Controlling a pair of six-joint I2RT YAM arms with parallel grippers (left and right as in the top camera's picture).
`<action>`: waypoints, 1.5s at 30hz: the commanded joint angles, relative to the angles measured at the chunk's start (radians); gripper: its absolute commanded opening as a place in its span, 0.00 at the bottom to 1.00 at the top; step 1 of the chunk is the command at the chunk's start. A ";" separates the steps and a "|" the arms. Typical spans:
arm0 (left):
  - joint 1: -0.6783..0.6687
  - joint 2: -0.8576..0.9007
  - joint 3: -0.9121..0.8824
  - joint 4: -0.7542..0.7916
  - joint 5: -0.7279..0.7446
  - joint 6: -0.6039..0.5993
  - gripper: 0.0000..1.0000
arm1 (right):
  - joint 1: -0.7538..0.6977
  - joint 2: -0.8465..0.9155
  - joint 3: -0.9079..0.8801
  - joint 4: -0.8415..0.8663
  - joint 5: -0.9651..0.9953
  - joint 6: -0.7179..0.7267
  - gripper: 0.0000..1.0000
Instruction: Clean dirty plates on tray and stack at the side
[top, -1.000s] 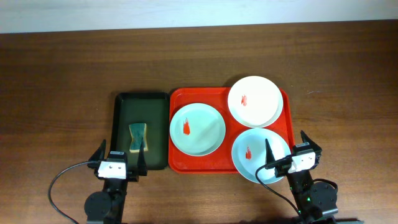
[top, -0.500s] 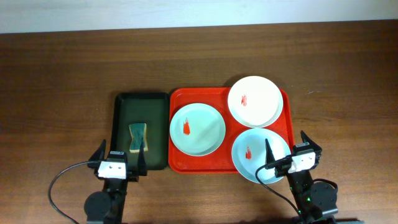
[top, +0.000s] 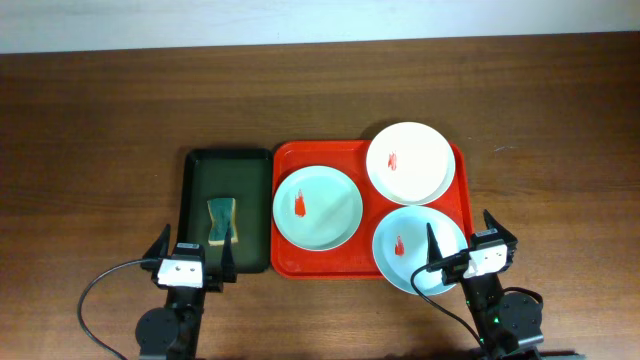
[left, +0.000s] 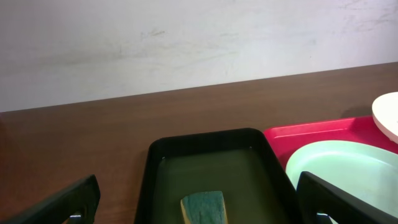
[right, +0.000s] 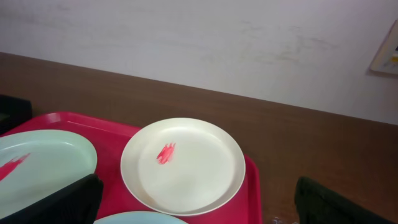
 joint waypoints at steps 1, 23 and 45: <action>-0.004 -0.004 -0.002 -0.008 -0.007 0.016 0.99 | 0.005 -0.006 -0.005 -0.006 0.013 0.000 0.98; -0.004 -0.004 0.004 0.015 0.275 -0.028 0.99 | 0.005 -0.006 -0.005 -0.004 -0.018 0.063 0.98; -0.004 0.553 1.115 -0.852 0.183 -0.047 0.99 | 0.005 0.385 0.919 -0.750 -0.112 0.278 0.98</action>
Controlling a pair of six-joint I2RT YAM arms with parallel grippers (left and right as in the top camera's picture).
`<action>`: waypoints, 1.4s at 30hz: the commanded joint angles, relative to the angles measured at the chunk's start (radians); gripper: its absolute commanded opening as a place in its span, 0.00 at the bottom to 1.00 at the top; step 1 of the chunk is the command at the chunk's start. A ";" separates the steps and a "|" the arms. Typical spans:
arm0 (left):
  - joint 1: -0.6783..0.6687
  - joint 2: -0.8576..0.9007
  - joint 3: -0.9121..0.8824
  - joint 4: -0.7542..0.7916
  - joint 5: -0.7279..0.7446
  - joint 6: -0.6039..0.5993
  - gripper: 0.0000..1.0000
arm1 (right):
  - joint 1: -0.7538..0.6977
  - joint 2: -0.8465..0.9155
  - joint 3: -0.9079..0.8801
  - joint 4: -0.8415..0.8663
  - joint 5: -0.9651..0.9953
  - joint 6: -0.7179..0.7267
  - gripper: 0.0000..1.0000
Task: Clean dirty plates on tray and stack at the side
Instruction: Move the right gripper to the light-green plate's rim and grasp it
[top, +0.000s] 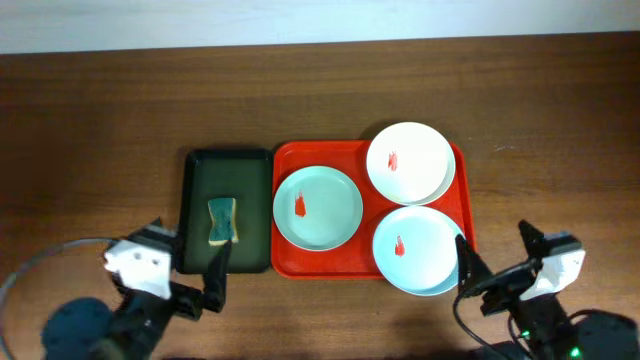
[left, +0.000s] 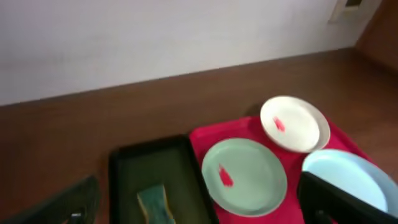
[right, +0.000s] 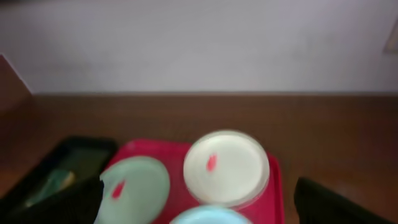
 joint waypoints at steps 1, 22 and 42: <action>-0.003 0.146 0.206 -0.133 -0.063 0.006 0.99 | 0.005 0.199 0.210 -0.147 -0.023 0.027 0.98; -0.004 0.983 0.855 -0.840 -0.019 -0.094 0.00 | 0.005 0.930 0.761 -0.680 -0.211 0.111 0.04; -0.003 0.943 0.535 -0.599 -0.153 -0.216 0.22 | 0.007 1.308 0.699 -0.587 -0.256 0.129 0.52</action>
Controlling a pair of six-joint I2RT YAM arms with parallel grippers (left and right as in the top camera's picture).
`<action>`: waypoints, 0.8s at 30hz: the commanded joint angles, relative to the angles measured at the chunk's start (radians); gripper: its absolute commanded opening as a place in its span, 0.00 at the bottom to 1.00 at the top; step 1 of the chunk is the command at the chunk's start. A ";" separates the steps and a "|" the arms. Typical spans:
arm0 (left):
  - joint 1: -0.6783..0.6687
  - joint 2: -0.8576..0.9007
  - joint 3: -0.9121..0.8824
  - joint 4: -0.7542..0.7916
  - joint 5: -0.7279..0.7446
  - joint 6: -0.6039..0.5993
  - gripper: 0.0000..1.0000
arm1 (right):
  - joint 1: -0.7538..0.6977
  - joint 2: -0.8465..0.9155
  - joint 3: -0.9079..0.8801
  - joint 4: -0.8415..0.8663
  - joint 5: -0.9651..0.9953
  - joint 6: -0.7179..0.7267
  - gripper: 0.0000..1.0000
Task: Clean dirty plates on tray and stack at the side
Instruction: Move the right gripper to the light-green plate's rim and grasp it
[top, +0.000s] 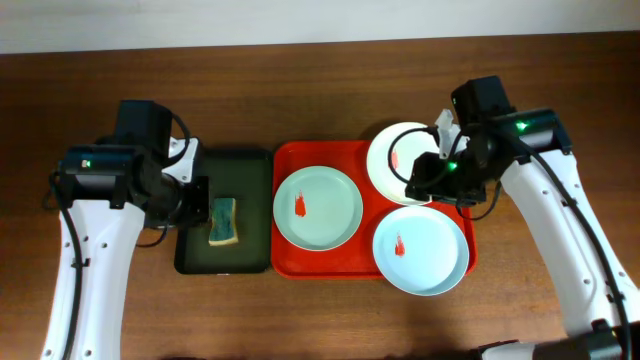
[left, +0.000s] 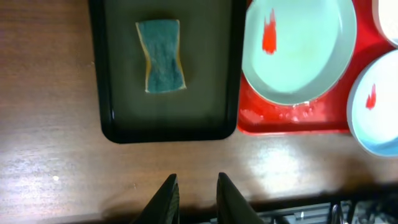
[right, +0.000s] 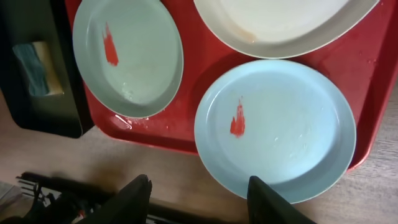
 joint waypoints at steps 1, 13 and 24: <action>-0.003 -0.005 -0.006 0.037 -0.037 -0.056 0.23 | 0.007 0.035 0.000 0.011 -0.013 0.006 0.52; -0.003 -0.005 -0.006 0.047 -0.037 -0.056 0.23 | 0.097 0.102 -0.055 0.176 0.006 0.089 0.63; -0.003 -0.005 -0.006 0.036 -0.041 -0.056 0.23 | 0.191 0.160 -0.259 0.491 0.058 0.181 0.51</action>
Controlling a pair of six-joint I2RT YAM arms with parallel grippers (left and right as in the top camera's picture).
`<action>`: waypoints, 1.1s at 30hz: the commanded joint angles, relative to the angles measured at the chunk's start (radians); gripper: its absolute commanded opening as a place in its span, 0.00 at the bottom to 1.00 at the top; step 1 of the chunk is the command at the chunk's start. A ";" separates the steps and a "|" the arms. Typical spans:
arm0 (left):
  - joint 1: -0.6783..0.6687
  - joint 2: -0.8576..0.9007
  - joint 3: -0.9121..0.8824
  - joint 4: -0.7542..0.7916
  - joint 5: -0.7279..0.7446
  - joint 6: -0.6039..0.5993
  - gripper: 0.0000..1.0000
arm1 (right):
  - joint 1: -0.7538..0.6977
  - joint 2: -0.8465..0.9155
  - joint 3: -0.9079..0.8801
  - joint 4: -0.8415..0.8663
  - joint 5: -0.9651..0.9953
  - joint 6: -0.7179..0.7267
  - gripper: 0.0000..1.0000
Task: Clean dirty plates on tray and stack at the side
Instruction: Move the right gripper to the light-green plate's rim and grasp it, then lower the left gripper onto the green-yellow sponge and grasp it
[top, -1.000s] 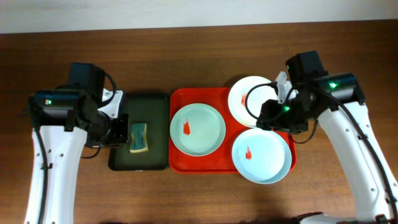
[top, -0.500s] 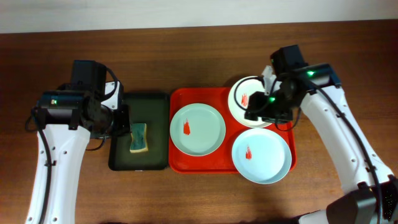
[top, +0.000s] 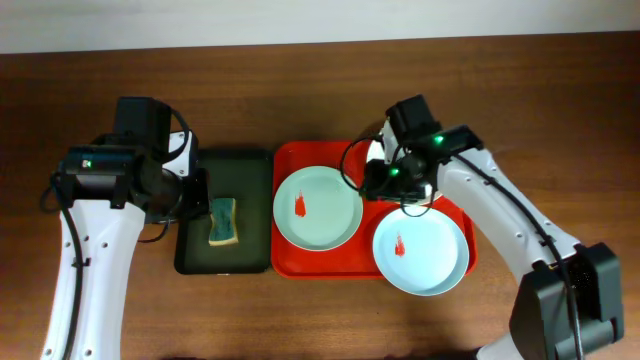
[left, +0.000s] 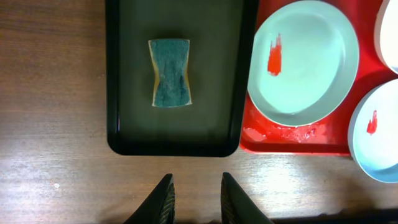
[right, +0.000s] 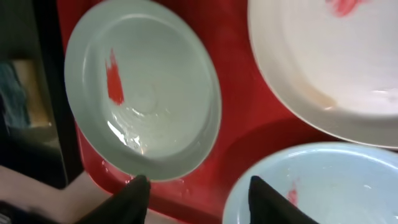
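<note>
Three stained plates lie on the red tray (top: 287, 262): a pale green plate (top: 318, 208), a light blue plate (top: 420, 250) and a white plate (right: 329, 62) mostly hidden under my right arm in the overhead view. A blue-and-yellow sponge (left: 170, 81) lies in the black tray (left: 112, 74). My left gripper (left: 196, 196) hovers over the near edge of the black tray, open by a narrow gap, with nothing between its fingers. My right gripper (right: 199, 186) hangs open above the red tray, between the green plate (right: 143, 87) and the blue plate (right: 311, 186), holding nothing.
The black tray (top: 195, 262) sits directly left of the red tray. Bare brown table (top: 560, 120) lies to the right of the red tray, behind both trays and left of the black one. A white wall borders the far edge.
My right gripper has shifted left, from over the white and blue plates to the green plate's right edge, and sits closer to the tray. My left gripper barely moved; its fingers stand slightly wider.
Both arms were first folded at the table's near edge with grippers wide open. They then stood higher, seeing both trays. Later the left one hung over the black tray with narrowed fingers and the right over the red tray; now the right is by the green plate.
</note>
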 joint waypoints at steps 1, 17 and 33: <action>-0.003 -0.005 -0.003 -0.007 -0.011 -0.009 0.23 | 0.020 0.008 -0.085 0.075 0.053 0.095 0.51; -0.003 -0.005 -0.003 -0.017 -0.026 -0.009 0.22 | 0.082 0.121 -0.245 0.403 0.110 0.166 0.24; -0.003 0.012 -0.003 -0.018 -0.027 -0.009 0.24 | 0.080 0.146 -0.222 0.443 0.091 0.165 0.04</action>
